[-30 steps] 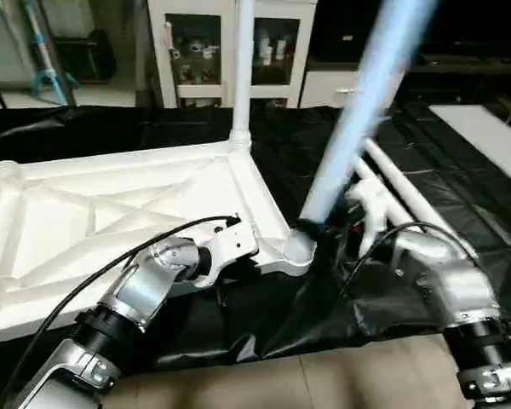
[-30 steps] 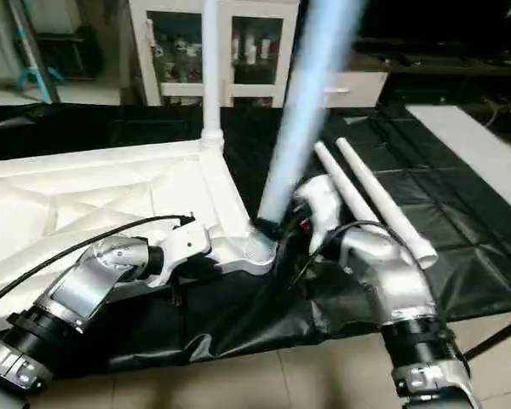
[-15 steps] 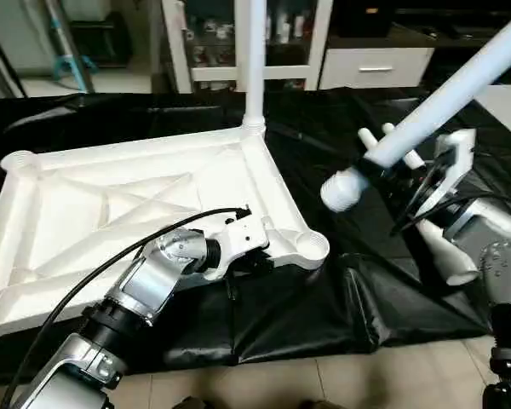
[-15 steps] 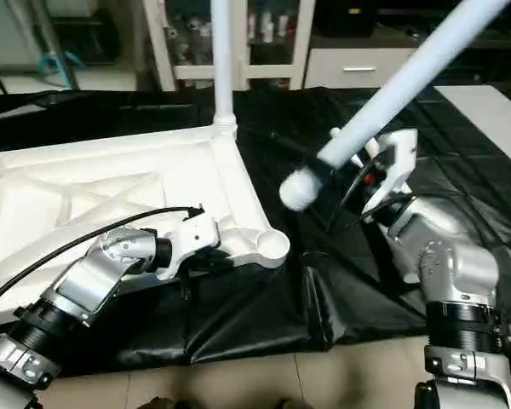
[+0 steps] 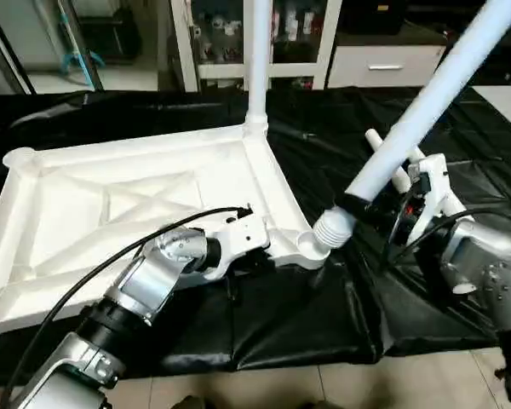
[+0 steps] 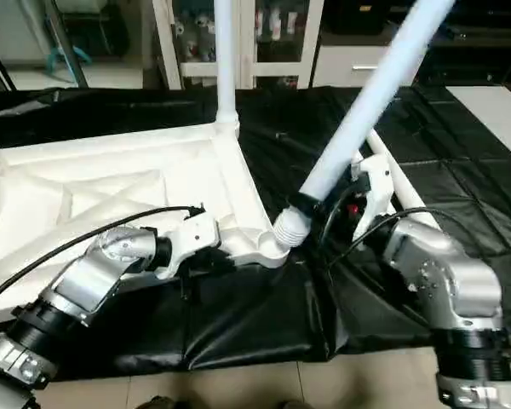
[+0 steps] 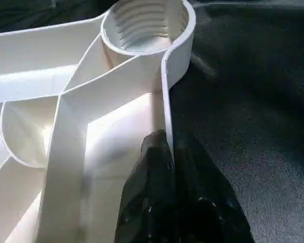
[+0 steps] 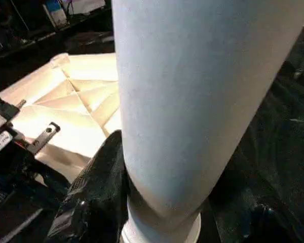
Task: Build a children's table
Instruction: Insert table leg to table base
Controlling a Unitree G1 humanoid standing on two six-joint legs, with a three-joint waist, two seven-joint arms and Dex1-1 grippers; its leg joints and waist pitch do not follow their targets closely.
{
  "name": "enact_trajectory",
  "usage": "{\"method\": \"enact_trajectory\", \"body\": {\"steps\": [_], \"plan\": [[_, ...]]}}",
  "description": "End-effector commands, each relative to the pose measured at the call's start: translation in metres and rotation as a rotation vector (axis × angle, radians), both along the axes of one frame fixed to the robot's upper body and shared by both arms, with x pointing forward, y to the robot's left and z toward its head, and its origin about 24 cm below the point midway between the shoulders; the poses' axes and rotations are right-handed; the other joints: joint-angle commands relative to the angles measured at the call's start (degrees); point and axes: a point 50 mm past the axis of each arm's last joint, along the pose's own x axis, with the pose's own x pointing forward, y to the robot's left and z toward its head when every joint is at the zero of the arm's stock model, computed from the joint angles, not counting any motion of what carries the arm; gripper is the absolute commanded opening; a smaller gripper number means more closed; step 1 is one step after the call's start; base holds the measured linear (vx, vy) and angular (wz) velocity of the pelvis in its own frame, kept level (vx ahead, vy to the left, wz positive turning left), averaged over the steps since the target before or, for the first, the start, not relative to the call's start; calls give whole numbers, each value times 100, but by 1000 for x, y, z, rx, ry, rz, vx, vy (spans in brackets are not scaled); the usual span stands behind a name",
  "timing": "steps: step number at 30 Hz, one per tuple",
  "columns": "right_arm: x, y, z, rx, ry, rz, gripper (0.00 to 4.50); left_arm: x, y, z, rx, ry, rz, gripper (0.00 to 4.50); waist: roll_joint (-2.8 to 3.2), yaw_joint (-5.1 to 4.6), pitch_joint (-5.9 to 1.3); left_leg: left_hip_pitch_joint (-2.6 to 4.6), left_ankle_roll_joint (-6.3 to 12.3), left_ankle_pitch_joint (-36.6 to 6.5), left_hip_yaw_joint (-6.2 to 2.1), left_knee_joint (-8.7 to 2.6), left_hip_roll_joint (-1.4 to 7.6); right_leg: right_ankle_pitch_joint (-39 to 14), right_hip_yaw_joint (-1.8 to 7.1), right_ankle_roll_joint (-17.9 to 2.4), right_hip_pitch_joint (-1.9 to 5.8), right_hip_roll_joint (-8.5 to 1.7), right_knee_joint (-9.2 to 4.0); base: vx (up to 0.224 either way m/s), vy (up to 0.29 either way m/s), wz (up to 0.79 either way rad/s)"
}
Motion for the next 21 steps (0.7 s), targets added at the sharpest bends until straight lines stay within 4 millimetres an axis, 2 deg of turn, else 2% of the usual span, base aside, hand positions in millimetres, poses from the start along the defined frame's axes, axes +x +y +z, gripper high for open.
{"method": "enact_trajectory", "body": {"steps": [1,9,16,21], "plan": [[-2,-2,4,-22,-1,22,183,-4,4,-4,49,10,-21,0,-48,2,-394,108,166,-1232,-121,-379,286,-1374,200,-1157,230,-200,-343,0,0,0],[0,-3,8,-37,-1,37,183,-1,2,-2,37,-16,-3,0,-50,8,-407,114,295,-1014,-110,-332,290,-1065,199,-1323,249,-202,-295,0,0,0],[-6,-1,6,-22,15,86,183,-4,1,-1,60,-19,-27,0,-52,7,-409,121,246,-1104,-116,-323,292,-1211,198,-1285,249,-203,-295,0,0,0],[-6,-3,6,-16,18,99,183,-3,3,-1,79,-23,-39,0,-56,13,-425,111,351,-895,-109,-296,284,-930,195,-1357,268,-200,-259,0,0,0]]}}
